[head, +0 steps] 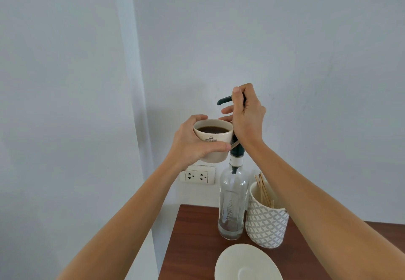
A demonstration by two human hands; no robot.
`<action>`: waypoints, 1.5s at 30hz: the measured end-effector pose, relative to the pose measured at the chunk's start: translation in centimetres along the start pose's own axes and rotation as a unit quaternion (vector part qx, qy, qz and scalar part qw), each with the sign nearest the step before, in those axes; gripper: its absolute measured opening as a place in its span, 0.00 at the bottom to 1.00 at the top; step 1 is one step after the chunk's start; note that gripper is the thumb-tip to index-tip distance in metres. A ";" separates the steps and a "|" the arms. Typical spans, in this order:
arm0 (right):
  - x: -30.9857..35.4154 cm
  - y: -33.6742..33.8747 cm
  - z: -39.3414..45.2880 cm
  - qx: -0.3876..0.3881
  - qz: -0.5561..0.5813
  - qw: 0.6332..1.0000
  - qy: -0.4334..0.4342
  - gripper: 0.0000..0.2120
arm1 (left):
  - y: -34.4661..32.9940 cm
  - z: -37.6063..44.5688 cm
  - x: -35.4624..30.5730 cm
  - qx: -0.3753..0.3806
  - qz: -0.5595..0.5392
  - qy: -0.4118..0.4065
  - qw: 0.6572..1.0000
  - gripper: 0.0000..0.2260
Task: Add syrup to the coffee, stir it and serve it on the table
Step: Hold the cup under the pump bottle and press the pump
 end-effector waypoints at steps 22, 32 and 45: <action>1.0 -0.3 0.0 0.000 0.012 1.000 0.018 0.12 | 0.5 0.0 -0.3 0.002 -0.003 -0.006 1.000 0.50; 0.5 -0.4 0.1 0.004 0.006 1.000 0.016 0.11 | 0.5 0.1 0.0 -0.004 -0.005 -0.002 1.000 0.50; -0.2 -0.4 0.4 0.005 -0.018 1.000 0.012 0.11 | 0.5 0.2 0.0 0.000 -0.004 -0.004 1.000 0.50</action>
Point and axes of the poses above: each hand's wrist, its own z-axis towards the middle knuckle, its own y-axis out of the back of the hand, x = y × z, the point moved 9 cm from there along z, towards the middle knuckle, and after that the axes turned 5 degrees about x, right-handed, at the moved point
